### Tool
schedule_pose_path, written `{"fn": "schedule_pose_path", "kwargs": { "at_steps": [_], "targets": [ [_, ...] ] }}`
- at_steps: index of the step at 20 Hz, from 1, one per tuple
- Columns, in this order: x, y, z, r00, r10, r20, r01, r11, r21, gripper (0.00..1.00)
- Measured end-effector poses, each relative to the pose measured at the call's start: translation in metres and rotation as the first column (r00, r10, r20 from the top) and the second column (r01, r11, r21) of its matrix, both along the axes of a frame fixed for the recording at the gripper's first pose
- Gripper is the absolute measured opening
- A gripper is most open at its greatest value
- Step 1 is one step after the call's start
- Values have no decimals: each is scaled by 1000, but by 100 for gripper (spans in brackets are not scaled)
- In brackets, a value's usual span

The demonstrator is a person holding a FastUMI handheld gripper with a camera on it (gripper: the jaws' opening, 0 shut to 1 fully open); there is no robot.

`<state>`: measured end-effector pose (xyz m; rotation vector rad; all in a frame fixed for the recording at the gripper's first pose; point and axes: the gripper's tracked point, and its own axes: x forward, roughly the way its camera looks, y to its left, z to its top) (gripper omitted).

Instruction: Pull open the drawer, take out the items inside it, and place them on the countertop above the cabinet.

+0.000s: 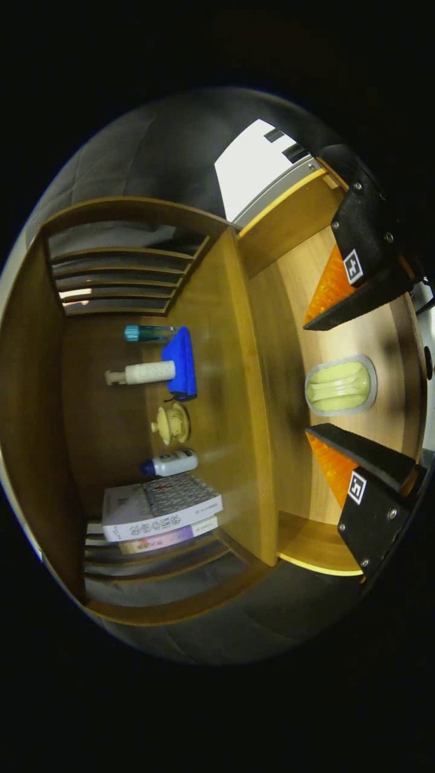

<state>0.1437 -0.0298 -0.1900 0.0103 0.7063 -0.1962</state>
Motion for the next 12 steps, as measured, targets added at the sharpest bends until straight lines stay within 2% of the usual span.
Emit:
{"fn": "schedule_pose_path", "kwargs": {
  "at_steps": [2, 8, 12],
  "targets": [
    [-1, -1, -22, 996, -22, -83, 20, 1000, -16, 96],
    [7, 17, -62, 976, 31, -218, -39, 999, -29, 96],
    [2, 8, -88, 954, -17, -301, 1, 999, -55, 90]
  ]
}}
